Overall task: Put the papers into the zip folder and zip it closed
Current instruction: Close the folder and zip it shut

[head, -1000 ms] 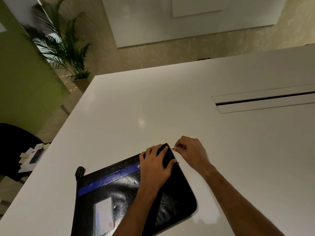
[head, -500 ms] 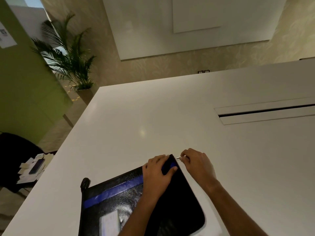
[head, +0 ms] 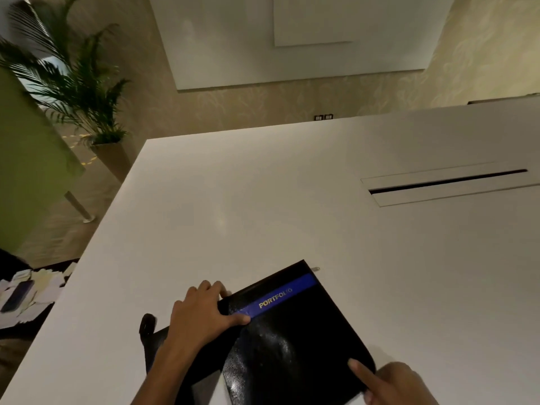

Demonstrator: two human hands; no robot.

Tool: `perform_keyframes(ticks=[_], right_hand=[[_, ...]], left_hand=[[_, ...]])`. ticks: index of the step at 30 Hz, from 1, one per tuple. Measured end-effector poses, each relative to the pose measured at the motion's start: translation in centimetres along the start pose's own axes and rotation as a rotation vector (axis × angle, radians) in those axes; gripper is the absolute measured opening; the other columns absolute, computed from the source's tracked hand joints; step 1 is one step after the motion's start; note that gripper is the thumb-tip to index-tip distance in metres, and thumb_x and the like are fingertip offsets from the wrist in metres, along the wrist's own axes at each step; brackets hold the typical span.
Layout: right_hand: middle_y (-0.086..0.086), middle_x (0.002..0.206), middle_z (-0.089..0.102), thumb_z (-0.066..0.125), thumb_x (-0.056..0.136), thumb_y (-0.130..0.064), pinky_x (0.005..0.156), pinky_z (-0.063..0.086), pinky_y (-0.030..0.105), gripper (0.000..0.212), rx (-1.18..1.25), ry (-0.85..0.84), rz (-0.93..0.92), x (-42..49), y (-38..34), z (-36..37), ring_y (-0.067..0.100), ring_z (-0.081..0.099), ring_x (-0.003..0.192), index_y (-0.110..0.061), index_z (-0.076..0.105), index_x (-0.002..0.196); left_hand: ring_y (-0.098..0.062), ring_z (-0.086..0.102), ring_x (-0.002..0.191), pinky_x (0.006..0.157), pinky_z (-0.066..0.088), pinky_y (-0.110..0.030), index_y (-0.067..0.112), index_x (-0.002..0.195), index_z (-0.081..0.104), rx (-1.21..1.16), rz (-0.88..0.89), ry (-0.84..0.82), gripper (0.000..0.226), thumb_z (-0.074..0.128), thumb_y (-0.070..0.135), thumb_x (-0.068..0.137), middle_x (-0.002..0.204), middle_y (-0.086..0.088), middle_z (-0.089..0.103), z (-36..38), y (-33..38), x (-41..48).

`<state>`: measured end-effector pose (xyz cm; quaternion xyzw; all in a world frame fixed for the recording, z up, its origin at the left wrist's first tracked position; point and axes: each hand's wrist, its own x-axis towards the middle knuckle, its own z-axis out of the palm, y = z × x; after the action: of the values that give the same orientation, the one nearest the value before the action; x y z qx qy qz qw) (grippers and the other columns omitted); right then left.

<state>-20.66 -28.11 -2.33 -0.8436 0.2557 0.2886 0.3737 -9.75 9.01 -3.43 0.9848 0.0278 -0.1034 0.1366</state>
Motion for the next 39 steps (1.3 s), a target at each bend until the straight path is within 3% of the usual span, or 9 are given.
perform_keyframes(ticks=[3,5,9,14,22,26,32,36,39], right_hand=[[0.003,0.065,0.08,0.079,0.089,-0.061,0.07,0.055,0.021,0.057,0.152,-0.004,-0.011,-2.2,-0.6,0.6,0.014,0.079,0.071,-0.011,0.079,0.062],[0.023,0.067,0.076,0.09,0.083,-0.035,0.054,0.051,0.025,0.049,0.418,-0.02,-0.021,-4.0,-1.1,2.0,0.038,0.073,0.056,0.009,0.069,0.081],[0.045,0.086,0.072,0.088,0.087,-0.011,0.057,0.064,0.045,0.047,0.733,-0.12,0.016,-5.2,-2.2,4.9,0.057,0.074,0.062,0.026,0.063,0.101],[0.047,0.083,0.07,0.087,0.089,-0.004,0.051,0.062,0.045,0.036,0.802,-0.058,0.046,-5.2,-2.8,7.4,0.05,0.073,0.059,0.02,0.061,0.097],[0.006,0.062,0.077,0.091,0.088,-0.015,0.068,0.068,0.059,0.035,0.568,0.29,-0.06,-1.7,-4.1,7.7,0.036,0.079,0.056,-0.006,0.062,0.105],[0.008,0.07,0.073,0.091,0.087,-0.008,0.066,0.068,0.058,0.037,0.6,0.301,-0.116,-0.3,-4.5,6.9,0.033,0.078,0.056,-0.006,0.065,0.113],[0.009,0.072,0.068,0.088,0.09,-0.012,0.052,0.06,0.034,0.073,0.505,0.189,-0.19,1.7,-4.7,5.2,0.024,0.075,0.055,-0.02,0.055,0.155],[-0.008,0.071,0.067,0.081,0.094,-0.024,0.079,0.065,0.042,0.082,0.223,0.298,-0.307,2.9,-6.0,4.5,0.029,0.08,0.087,-0.034,0.042,0.165],[0.0,0.102,0.079,0.079,0.094,-0.02,0.093,0.063,0.046,0.076,0.194,0.391,-0.349,3.2,-7.2,3.8,0.032,0.078,0.105,-0.031,0.049,0.162]], left_hand=[[-0.01,0.056,0.109,0.091,0.048,-0.038,0.044,0.111,0.055,-0.05,0.024,-0.036,0.082,0.058,0.104,0.055,0.111,0.02,0.054,-0.4,-0.4,0.7],[-0.01,0.056,0.107,0.085,0.047,-0.035,0.043,0.111,0.054,-0.085,0.032,-0.046,0.078,0.064,0.1,0.058,0.11,0.02,0.056,-0.4,-0.7,0.9],[-0.009,0.059,0.101,0.073,0.045,-0.03,0.039,0.11,0.054,-0.127,0.044,0.003,0.07,0.07,0.092,0.067,0.107,0.018,0.059,-0.3,-1.1,0.9],[-0.012,0.056,0.099,0.071,0.043,-0.03,0.035,0.108,0.056,-0.083,0.069,0.087,0.065,0.065,0.09,0.075,0.107,0.016,0.059,0.1,-0.9,0.4],[-0.017,0.061,0.087,0.063,0.043,-0.032,0.025,0.102,0.053,0.014,0.056,0.147,0.07,0.054,0.091,0.082,0.098,0.008,0.059,0.3,0.1,0.7],[-0.014,0.058,0.082,0.059,0.037,-0.03,0.023,0.109,0.053,0.026,0.029,0.148,0.071,0.05,0.09,0.086,0.101,0.008,0.06,0.3,0.6,0.9],[-0.014,0.059,0.076,0.057,0.038,-0.03,0.023,0.104,0.045,-0.032,-0.006,0.132,0.068,0.045,0.089,0.089,0.094,0.008,0.059,0.9,1.2,0.7],[-0.015,0.058,0.074,0.056,0.037,-0.03,0.023,0.102,0.042,-0.06,-0.015,0.156,0.064,0.045,0.086,0.092,0.091,0.007,0.061,1.3,1.9,0.4],[-0.017,0.059,0.075,0.057,0.038,-0.031,0.021,0.102,0.043,-0.123,-0.035,0.157,0.06,0.048,0.081,0.095,0.09,0.006,0.061,1.5,2.3,0.2]])
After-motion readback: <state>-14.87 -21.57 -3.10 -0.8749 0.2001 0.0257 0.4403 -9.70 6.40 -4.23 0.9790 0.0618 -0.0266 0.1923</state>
